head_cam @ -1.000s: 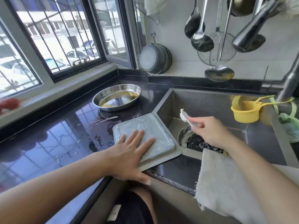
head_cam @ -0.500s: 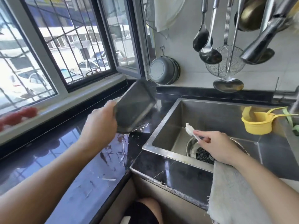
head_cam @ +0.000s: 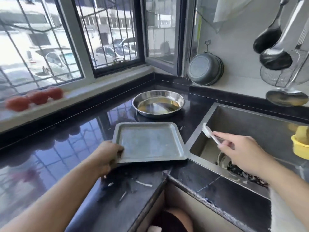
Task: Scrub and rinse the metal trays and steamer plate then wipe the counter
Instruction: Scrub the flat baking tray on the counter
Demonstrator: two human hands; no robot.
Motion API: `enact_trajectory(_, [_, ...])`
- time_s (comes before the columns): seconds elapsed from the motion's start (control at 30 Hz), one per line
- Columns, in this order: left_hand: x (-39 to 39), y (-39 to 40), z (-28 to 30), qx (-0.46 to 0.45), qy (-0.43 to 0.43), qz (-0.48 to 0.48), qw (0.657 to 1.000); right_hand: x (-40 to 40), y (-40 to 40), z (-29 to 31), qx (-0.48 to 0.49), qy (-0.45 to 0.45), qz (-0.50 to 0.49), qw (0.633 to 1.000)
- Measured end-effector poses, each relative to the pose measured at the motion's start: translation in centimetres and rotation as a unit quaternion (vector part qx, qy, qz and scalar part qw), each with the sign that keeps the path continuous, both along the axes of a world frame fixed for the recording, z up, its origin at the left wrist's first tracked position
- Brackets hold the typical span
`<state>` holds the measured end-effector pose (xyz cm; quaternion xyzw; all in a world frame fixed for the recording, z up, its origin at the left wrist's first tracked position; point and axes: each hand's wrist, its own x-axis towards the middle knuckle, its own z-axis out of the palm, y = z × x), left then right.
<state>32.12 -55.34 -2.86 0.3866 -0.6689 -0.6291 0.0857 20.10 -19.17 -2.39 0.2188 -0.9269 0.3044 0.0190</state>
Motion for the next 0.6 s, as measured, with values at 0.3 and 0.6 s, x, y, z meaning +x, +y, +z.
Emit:
enact_trajectory(0.3, [1.4, -5.6, -1.5, -0.489, -0.144, -0.175, 0.842, 1.4, -15.5, 3.8, 0.151, 0.029, 0.181, 0.972])
enact_trajectory(0.6, [1.4, -6.0, -3.5, -0.528, -0.127, -0.213, 0.812, -4.1, -30.3, 0.7, 0.216, 0.052, 0.229, 0.948])
